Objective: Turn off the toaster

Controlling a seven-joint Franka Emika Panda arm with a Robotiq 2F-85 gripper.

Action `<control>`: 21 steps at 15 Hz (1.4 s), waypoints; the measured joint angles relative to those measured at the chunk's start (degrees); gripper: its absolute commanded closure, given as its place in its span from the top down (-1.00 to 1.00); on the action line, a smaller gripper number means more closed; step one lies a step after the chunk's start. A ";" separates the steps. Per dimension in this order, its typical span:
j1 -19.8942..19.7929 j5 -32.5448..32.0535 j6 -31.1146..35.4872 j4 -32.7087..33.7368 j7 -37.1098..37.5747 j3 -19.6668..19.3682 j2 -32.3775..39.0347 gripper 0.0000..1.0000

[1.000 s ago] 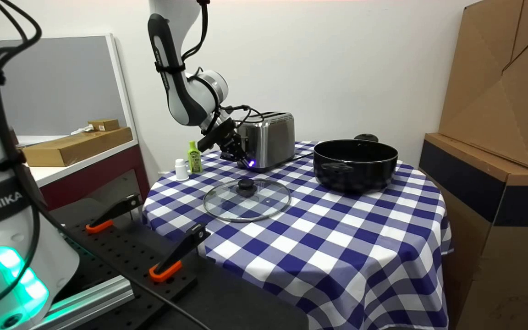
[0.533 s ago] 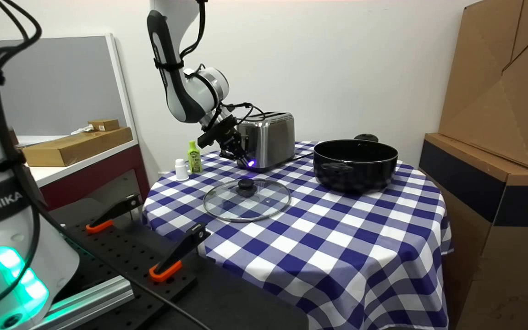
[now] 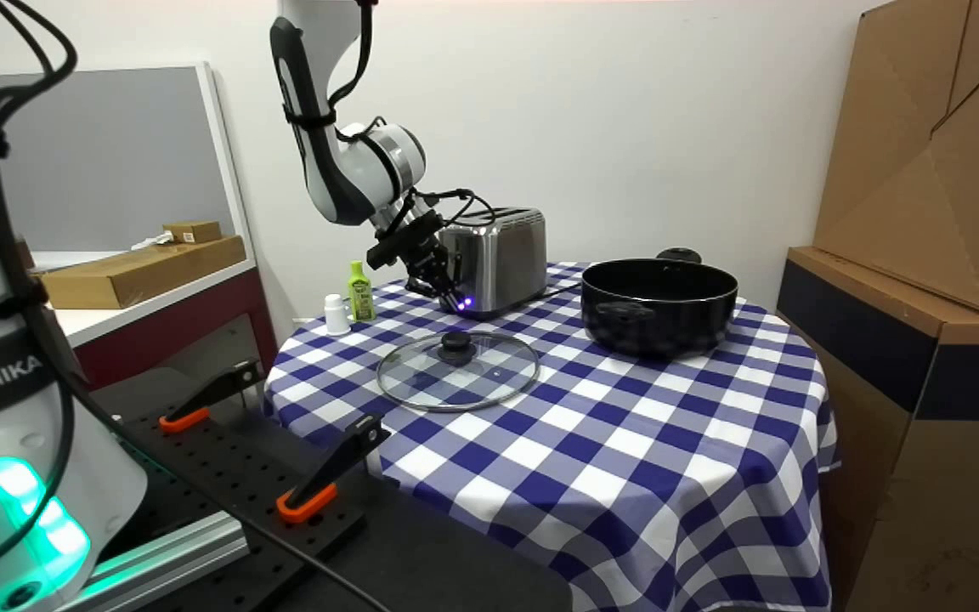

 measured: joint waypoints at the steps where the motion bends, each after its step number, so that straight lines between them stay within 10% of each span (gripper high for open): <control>1: 0.00 0.67 -0.01 0.00 -0.75 -0.02 0.00 -0.99; 21: 3.84 3.16 -0.03 2.34 -1.73 -4.35 1.76 -0.99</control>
